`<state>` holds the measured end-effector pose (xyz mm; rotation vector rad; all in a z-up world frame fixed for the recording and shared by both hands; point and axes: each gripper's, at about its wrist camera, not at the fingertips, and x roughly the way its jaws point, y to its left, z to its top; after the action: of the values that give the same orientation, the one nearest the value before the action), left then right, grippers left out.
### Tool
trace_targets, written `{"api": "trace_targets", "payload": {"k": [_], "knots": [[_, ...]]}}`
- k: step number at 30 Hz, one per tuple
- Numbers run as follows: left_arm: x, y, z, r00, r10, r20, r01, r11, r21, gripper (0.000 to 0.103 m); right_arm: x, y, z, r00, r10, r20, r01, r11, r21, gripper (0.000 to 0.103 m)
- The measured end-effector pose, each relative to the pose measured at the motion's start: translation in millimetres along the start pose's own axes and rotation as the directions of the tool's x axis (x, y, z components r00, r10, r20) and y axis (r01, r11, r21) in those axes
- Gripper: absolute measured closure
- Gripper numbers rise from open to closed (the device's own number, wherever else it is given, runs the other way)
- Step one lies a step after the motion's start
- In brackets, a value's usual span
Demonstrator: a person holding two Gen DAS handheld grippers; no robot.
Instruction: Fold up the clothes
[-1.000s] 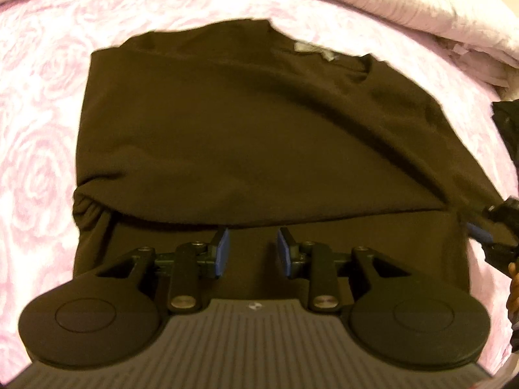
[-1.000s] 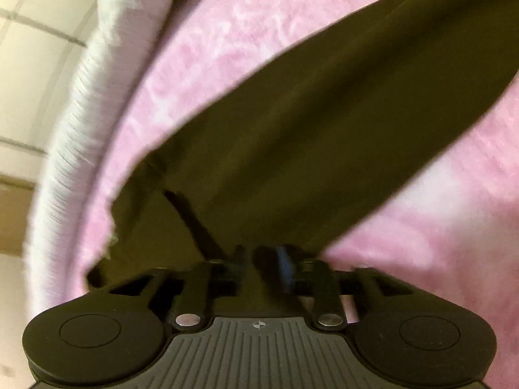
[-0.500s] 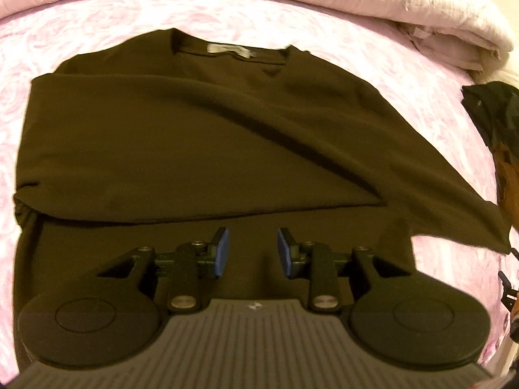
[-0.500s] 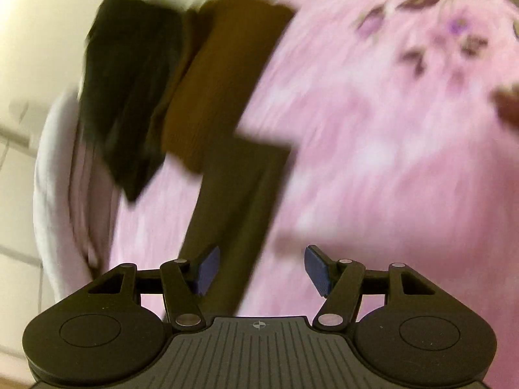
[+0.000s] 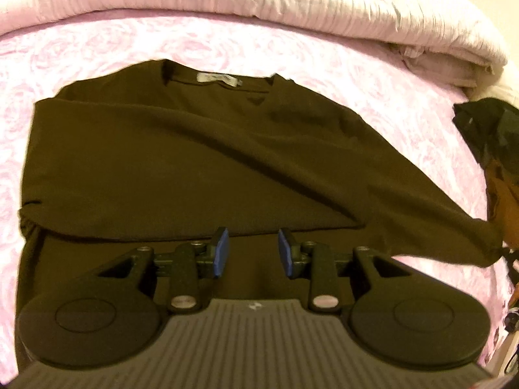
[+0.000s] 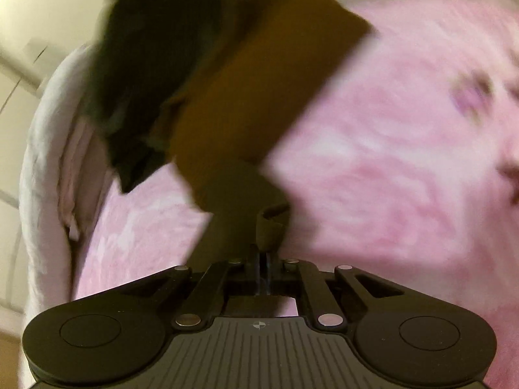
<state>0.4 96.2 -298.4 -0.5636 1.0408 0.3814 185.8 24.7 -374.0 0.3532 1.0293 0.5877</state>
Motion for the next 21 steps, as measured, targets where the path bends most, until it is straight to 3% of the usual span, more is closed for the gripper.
{"api": "trace_targets", "payload": {"k": [2, 5, 7, 9, 11, 13, 15, 16, 17, 18, 20, 21], "knots": [[-10, 12, -4, 1.0, 0.006, 0.005, -0.006, 1.0, -0.023, 0.075, -23, 64, -18, 0.999, 0.044, 0.031, -0.035, 0.97, -0.241, 0.097], [-24, 37, -12, 1.0, 0.016, 0.008, -0.015, 0.997, -0.078, 0.075, -68, 177, -78, 0.976, 0.217, -0.012, -0.187, 0.811, -0.554, 0.097], [-34, 54, -18, 1.0, 0.016, 0.011, -0.015, 0.993, -0.12, 0.075, -92, 245, -134, 0.935, 0.334, -0.116, -0.322, 0.67, -0.669, 0.097], [-47, 71, -24, 1.0, 0.01, 0.023, -0.007, 0.988, -0.157, 0.075, -107, 305, -194, 0.876, 0.419, -0.24, -0.454, 0.546, -0.704, 0.097], [-58, 90, -29, 0.999, 0.006, 0.037, 0.001, 0.983, -0.186, 0.075, -115, 352, -256, 0.825, 0.426, -0.371, -0.544, 0.418, -0.727, 0.097], [-61, 105, -32, 0.999, -0.003, 0.04, 0.011, 0.978, -0.21, 0.074, -117, 386, -319, 0.786, 0.365, -0.499, -0.611, 0.336, -0.717, 0.097], [-59, 116, -34, 0.999, -0.019, 0.037, 0.027, 0.973, -0.23, 0.074, -114, 397, -371, 0.771, 0.247, -0.588, -0.637, 0.314, -0.704, 0.096], [-58, 121, -34, 0.999, -0.028, 0.036, 0.035, 0.97, -0.24, 0.074, -113, 395, -390, 0.769, 0.19, -0.61, -0.636, 0.323, -0.701, 0.088], [-57, 127, -35, 0.999, -0.036, 0.035, 0.043, 0.967, -0.25, 0.073, -110, 390, -401, 0.766, 0.149, -0.626, -0.634, 0.338, -0.695, 0.073], [-56, 132, -36, 0.998, -0.044, 0.034, 0.051, 0.964, -0.261, 0.072, -108, 383, -407, 0.762, 0.12, -0.637, -0.631, 0.361, -0.687, 0.054], [-54, 143, -38, 0.998, -0.06, 0.032, 0.067, 0.957, -0.281, 0.072, -104, 361, -408, 0.759, 0.068, -0.647, -0.608, 0.426, -0.67, 0.043], [-53, 149, -38, 0.997, -0.069, 0.031, 0.075, 0.954, -0.291, 0.072, -98, 351, -402, 0.762, 0.046, -0.645, -0.587, 0.468, -0.66, 0.043]]}}
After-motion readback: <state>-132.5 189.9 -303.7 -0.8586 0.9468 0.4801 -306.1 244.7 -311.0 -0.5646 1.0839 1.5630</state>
